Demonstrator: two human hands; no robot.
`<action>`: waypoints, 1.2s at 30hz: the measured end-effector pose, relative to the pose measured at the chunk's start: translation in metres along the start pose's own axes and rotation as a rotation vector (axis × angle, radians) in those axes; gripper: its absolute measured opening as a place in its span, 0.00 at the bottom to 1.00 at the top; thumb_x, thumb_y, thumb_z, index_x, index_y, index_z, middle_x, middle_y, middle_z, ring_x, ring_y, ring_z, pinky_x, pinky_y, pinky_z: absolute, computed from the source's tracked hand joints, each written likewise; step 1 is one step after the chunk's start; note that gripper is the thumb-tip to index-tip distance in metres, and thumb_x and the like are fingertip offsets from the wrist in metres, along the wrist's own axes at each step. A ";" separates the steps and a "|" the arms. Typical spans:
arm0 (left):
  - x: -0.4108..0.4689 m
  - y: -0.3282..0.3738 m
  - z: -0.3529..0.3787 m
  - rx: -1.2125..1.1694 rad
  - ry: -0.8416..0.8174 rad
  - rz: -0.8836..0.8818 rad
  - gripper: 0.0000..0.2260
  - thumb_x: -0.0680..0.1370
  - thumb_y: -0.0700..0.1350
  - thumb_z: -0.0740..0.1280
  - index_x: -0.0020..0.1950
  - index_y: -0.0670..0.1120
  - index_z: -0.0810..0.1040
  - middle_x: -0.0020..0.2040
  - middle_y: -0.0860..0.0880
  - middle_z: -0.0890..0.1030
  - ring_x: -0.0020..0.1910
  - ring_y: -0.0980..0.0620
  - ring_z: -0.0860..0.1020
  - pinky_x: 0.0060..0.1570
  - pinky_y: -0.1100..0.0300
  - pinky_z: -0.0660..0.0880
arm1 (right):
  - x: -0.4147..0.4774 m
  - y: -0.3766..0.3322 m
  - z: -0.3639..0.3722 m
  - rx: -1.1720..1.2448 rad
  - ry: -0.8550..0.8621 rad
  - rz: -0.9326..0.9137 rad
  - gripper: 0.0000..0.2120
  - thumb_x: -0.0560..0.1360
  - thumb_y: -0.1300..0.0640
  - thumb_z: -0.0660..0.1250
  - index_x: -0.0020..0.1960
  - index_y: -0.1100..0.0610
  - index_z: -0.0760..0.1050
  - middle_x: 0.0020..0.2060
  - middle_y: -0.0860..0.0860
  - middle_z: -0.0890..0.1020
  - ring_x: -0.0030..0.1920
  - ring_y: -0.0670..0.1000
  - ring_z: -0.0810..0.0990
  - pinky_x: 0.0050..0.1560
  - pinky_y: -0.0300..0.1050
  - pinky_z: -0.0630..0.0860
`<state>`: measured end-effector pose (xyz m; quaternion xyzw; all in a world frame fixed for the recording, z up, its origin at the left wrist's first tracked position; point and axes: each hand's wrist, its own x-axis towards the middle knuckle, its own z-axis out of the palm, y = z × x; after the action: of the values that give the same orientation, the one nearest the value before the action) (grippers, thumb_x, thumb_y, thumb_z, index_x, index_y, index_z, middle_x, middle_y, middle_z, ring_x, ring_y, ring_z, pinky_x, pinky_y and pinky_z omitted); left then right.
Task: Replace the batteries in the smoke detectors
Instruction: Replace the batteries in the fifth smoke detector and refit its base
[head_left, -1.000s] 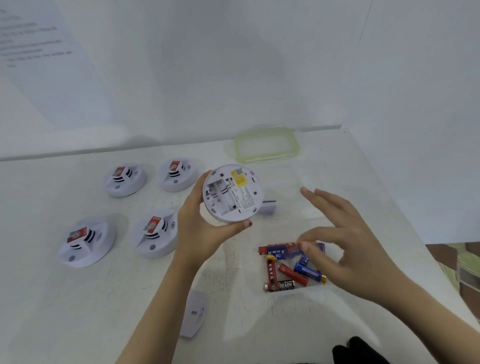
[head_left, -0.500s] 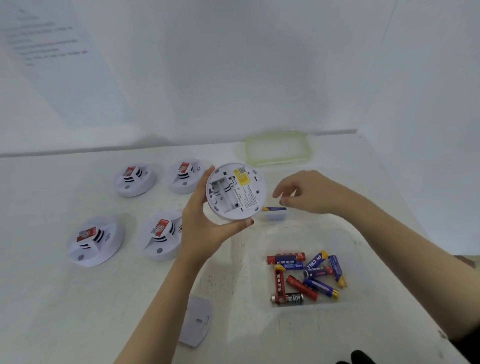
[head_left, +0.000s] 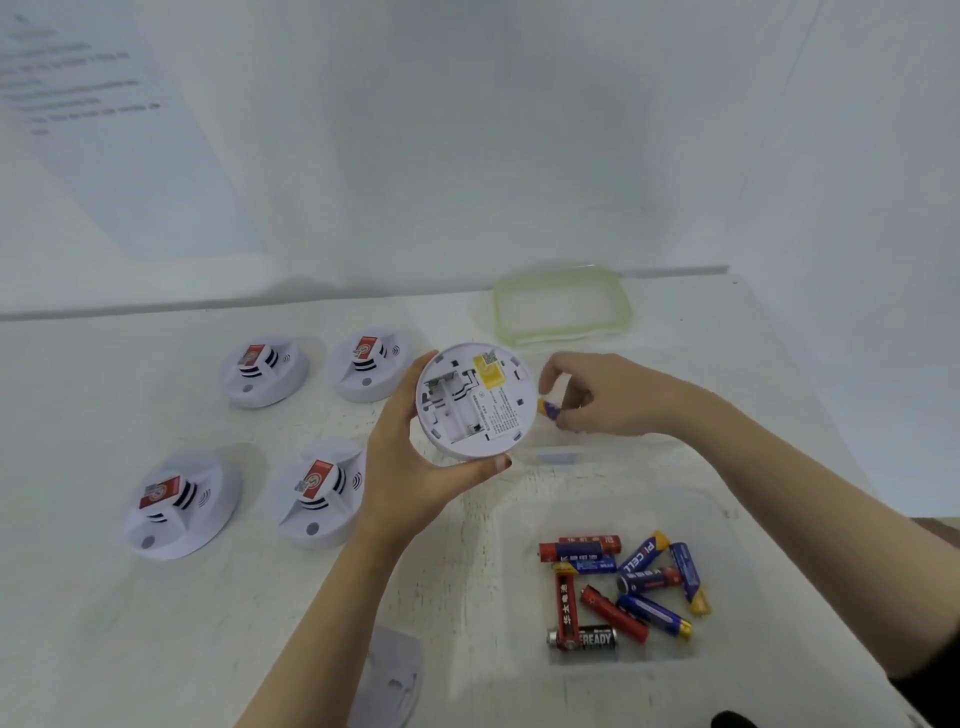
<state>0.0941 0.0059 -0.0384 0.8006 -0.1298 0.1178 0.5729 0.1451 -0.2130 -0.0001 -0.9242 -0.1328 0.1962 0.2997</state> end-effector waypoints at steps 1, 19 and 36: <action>0.001 -0.001 0.000 -0.004 -0.004 -0.004 0.41 0.58 0.54 0.78 0.68 0.57 0.66 0.62 0.68 0.75 0.64 0.66 0.72 0.56 0.74 0.70 | -0.003 0.000 -0.001 0.104 0.032 -0.023 0.13 0.75 0.58 0.66 0.57 0.47 0.70 0.37 0.48 0.80 0.38 0.47 0.78 0.43 0.42 0.76; 0.007 0.018 0.002 0.072 -0.146 0.072 0.46 0.58 0.45 0.83 0.72 0.43 0.66 0.65 0.51 0.77 0.64 0.56 0.75 0.61 0.64 0.73 | -0.040 -0.055 0.019 0.225 0.623 -0.508 0.11 0.71 0.59 0.69 0.52 0.50 0.75 0.39 0.38 0.81 0.47 0.36 0.79 0.57 0.27 0.63; -0.002 0.032 0.011 0.010 -0.181 0.062 0.46 0.57 0.45 0.84 0.71 0.43 0.67 0.63 0.51 0.78 0.62 0.56 0.77 0.58 0.67 0.73 | -0.049 -0.039 0.029 0.299 0.583 -0.447 0.12 0.71 0.49 0.67 0.54 0.49 0.77 0.60 0.42 0.76 0.64 0.42 0.73 0.59 0.51 0.75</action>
<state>0.0818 -0.0146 -0.0138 0.8065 -0.2053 0.0635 0.5508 0.0842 -0.1857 0.0154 -0.8356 -0.2100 -0.1273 0.4915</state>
